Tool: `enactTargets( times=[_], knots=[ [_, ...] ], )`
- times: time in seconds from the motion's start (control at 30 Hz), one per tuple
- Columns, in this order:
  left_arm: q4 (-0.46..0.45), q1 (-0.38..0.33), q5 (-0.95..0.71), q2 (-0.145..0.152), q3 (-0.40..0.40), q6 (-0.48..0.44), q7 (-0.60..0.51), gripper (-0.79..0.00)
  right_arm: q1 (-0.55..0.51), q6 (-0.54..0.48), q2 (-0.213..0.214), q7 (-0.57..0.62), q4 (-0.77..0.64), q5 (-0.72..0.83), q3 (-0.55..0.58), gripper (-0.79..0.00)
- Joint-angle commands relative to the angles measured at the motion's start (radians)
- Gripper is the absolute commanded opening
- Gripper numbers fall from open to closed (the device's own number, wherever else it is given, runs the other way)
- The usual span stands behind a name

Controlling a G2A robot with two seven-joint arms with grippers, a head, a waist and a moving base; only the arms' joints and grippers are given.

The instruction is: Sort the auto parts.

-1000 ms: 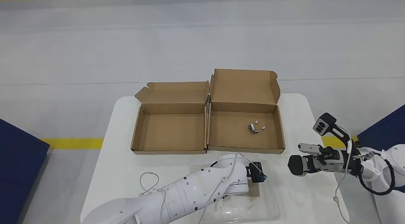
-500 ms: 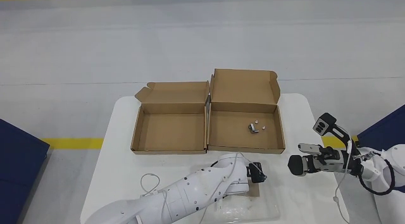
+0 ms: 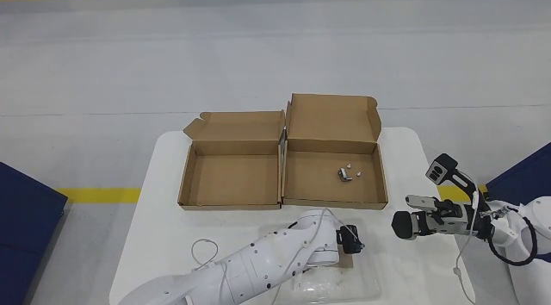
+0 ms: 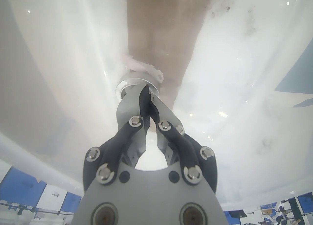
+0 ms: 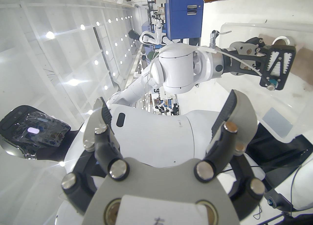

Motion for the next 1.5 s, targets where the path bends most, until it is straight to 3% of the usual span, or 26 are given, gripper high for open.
enactTargets(
  times=[0.0,0.87,1.47],
  knots=[
    [0.001,0.003,-0.003,0.000,-0.003,-0.007,-0.005,-0.785,0.000,0.000,0.000,0.000,0.000,0.000,0.000,0.000],
    [0.003,0.025,-0.001,-0.003,-0.034,-0.029,-0.017,-0.785,0.000,0.000,0.000,0.000,0.000,0.000,0.000,0.000],
    [0.008,-0.008,-0.097,-0.001,0.013,-0.050,0.005,-0.785,0.000,0.000,0.000,0.000,0.000,0.000,0.000,0.000]
  ],
)
